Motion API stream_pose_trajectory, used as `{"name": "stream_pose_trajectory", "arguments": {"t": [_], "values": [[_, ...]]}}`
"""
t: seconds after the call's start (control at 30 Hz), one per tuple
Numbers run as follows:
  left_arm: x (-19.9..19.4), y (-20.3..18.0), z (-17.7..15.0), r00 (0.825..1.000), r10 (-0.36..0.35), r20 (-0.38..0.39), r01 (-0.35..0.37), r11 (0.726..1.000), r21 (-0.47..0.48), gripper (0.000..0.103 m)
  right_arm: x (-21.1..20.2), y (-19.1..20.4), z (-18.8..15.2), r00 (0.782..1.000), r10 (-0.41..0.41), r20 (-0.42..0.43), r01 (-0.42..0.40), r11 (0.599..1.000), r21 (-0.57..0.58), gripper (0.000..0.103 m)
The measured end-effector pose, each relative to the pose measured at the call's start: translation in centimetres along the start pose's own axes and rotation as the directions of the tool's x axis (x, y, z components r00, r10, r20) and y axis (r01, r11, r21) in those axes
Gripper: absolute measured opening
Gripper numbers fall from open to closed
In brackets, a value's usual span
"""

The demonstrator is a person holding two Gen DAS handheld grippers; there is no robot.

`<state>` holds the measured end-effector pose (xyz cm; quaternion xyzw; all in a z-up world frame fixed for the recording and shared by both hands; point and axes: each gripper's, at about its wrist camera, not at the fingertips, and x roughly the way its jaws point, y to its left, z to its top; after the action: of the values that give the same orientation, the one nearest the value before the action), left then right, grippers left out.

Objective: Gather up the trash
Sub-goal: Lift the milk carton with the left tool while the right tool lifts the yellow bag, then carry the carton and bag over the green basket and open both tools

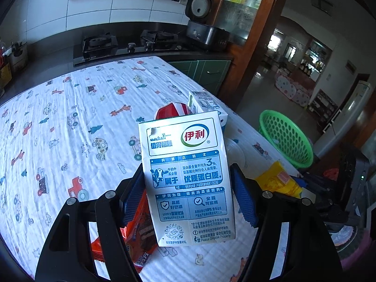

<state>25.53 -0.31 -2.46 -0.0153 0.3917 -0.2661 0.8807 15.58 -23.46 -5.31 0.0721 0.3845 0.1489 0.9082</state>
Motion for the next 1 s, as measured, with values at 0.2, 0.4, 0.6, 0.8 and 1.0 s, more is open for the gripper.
{"name": "stream_pose_trajectory", "arguments": {"t": [0.2,0.4,0.6,0.8,1.0], "values": [[1.5,-0.1,-0.2,0.999,0.001,-0.033,0.0,1.0,0.011,0.07,0.0,-0.3,-0.2,1.0,0.006,-0.005,-0.006,1.0,0.01,0.056],[2.2,0.4,0.1,0.999,0.011,-0.038,-0.011,1.0,-0.003,0.075,0.2,-0.2,-0.3,1.0,0.007,-0.015,-0.007,1.0,0.008,0.056],[2.9,0.2,0.2,0.997,0.065,-0.042,-0.063,0.997,0.04,0.073,0.4,-0.5,-0.3,1.0,0.007,-0.02,-0.006,1.0,0.015,0.056],[2.8,0.1,-0.3,0.997,0.066,-0.038,-0.064,0.997,0.045,0.065,0.3,-0.5,-0.4,1.0,0.006,-0.02,-0.006,1.0,0.015,0.056],[0.7,-1.4,0.0,0.999,0.052,-0.011,-0.051,0.996,0.077,0.064,-0.4,-0.7,-0.2,1.0,0.002,-0.002,-0.002,1.0,0.014,0.056]]}}
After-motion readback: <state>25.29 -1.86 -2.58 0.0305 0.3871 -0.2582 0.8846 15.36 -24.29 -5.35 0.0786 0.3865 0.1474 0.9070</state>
